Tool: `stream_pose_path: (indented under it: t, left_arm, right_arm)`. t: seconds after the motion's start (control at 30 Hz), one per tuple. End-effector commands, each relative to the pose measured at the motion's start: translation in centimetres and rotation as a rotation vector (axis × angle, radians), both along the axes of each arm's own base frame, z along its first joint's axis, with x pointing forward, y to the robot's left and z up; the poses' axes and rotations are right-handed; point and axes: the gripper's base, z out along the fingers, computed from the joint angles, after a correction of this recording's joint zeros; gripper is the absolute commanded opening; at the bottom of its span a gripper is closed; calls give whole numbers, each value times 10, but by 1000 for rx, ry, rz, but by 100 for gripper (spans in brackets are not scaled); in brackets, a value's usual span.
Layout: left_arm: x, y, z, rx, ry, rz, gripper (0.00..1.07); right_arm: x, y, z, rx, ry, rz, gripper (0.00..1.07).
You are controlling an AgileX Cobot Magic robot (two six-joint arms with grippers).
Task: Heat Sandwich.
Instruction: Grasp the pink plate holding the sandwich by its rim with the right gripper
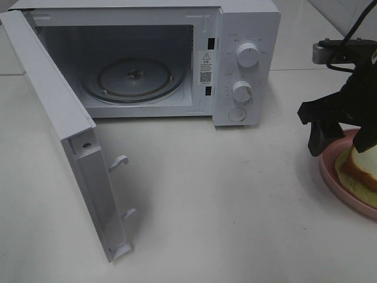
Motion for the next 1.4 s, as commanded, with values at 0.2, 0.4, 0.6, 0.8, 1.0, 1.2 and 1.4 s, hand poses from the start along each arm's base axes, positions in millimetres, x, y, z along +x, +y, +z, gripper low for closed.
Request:
stream_pose_path:
  t: [0.2, 0.4, 0.6, 0.8, 1.0, 1.2, 1.4]
  left_arm:
    - [-2, -1, 0, -11, -27, 1, 97]
    - [-2, -1, 0, -11, -27, 1, 97]
    - [-2, -1, 0, -11, -27, 1, 97]
    - [-2, -1, 0, -11, -27, 1, 97]
    - [-2, -1, 0, -11, -27, 1, 97]
    - [-2, -1, 0, -11, -27, 1, 97]
    - [-2, -1, 0, -11, -27, 1, 97]
  right_arm:
    - [8, -3, -19, -16, 17, -7, 72]
    - [19, -1, -44, -19, 52, -36, 72]
    - [26, 0, -63, -23, 75, -131, 71]
    - [33, -3, -77, -55, 64, -182, 71]
    - [39, -5, -98, -97, 65, -182, 71]
    - [44, -6, -117, -127, 73, -185, 70]
    - [44, -7, -126, -146, 97, -183, 67]
